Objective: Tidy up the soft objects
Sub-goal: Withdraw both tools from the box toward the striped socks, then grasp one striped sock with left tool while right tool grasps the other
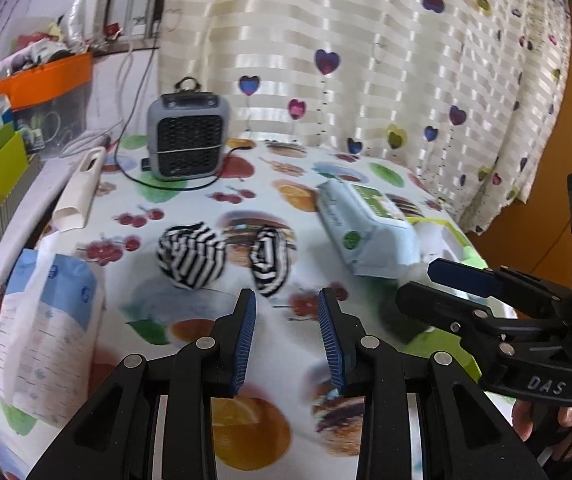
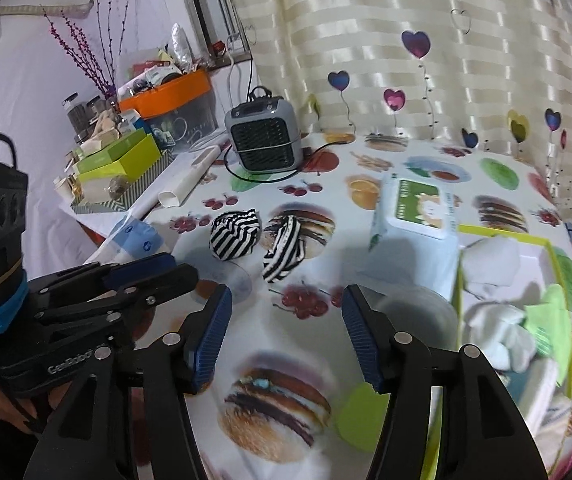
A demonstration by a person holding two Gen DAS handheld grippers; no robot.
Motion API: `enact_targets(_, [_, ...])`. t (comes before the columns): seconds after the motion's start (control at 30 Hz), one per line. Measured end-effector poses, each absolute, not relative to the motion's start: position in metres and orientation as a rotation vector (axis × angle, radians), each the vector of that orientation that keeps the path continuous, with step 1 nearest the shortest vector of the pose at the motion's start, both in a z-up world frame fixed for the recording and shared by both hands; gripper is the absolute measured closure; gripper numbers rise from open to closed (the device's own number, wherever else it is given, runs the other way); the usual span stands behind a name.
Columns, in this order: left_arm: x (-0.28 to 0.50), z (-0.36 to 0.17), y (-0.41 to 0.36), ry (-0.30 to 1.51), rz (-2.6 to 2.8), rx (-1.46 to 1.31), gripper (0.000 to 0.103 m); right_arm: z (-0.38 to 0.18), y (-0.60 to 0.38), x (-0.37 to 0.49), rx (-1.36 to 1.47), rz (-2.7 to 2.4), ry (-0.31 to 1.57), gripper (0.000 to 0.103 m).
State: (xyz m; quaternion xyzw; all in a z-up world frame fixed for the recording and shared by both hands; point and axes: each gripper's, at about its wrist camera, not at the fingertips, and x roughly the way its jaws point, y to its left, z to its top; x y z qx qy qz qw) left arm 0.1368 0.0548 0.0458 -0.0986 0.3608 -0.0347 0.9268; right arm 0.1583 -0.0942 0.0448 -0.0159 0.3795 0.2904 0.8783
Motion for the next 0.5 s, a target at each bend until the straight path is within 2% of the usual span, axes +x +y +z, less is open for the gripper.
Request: enact_targets(0.5, [0.160,0.030,0.097,0.760,-0.020,-0.230,0.071,0.009,-0.038,0.215,-0.031,0.579,0.899,0.045])
